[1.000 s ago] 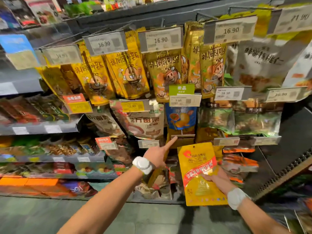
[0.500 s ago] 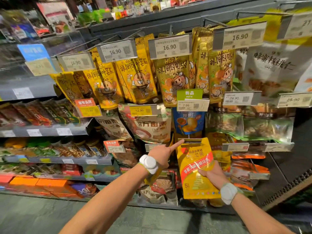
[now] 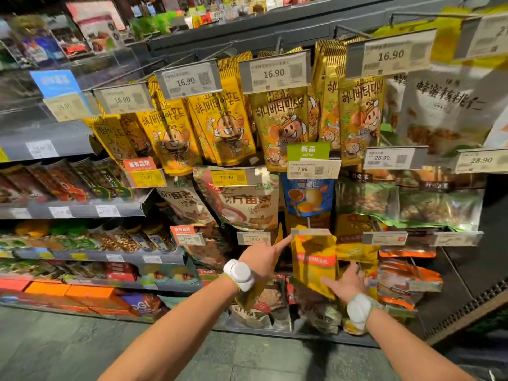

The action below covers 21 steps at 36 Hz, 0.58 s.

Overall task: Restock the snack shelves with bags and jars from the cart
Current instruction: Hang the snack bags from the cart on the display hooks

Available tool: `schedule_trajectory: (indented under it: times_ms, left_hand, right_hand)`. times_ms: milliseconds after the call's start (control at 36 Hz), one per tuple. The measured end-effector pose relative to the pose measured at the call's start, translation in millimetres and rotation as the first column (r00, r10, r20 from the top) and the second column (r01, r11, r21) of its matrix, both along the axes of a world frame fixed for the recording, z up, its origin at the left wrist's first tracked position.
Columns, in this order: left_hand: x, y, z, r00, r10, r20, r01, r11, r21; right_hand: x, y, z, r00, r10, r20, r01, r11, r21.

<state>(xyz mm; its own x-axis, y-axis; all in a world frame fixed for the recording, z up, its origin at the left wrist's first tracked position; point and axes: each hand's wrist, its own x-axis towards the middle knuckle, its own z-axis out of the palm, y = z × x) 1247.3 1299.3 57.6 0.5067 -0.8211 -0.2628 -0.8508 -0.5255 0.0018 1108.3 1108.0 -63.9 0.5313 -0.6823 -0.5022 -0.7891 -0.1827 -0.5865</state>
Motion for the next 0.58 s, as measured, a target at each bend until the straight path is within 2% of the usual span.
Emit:
schedule_trajectory:
  times_ms: [56,139,222,333,389,472,528,583]
  left_hand:
    - [-6,9,-14,0.995,0.056,-0.079,-0.055,0.998,0.016]
    - [-21,21,-36,0.971,0.121,-0.206,-0.117,0.993,0.032]
    - [-38,23,-51,0.918,0.188,-0.348,-0.19,0.981,0.031]
    - [-55,9,-72,0.858,0.153,-0.49,-0.224,0.971,-0.088]
    - [-63,-1,-80,0.815,0.134,-0.564,-0.284,0.94,-0.188]
    - [-75,-22,-88,0.636,0.087,-0.767,-0.455,0.845,-0.281]
    - [-82,-38,-91,0.508,0.036,-0.861,-0.559,0.774,-0.297]
    - [-91,-55,-94,0.418,-0.006,-0.908,-0.617,0.732,-0.289]
  right_hand:
    - [-5,3,-3,1.0,0.03,-0.002,-0.03,0.999,0.017]
    - [-15,7,-9,0.99,0.138,-0.009,-0.136,0.981,0.139]
    - [-26,16,-9,0.975,0.22,-0.014,-0.212,0.953,0.217]
    - [-41,18,0,0.97,0.24,0.044,-0.241,0.917,0.317]
    - [-50,15,3,0.976,0.187,0.107,-0.215,0.893,0.396]
    - [-71,3,0,0.981,0.032,0.19,-0.134,0.822,0.553]
    - [-89,-7,-6,0.962,-0.119,0.247,-0.091,0.711,0.697]
    - [-106,-18,-4,0.917,-0.263,0.299,-0.091,0.592,0.801]
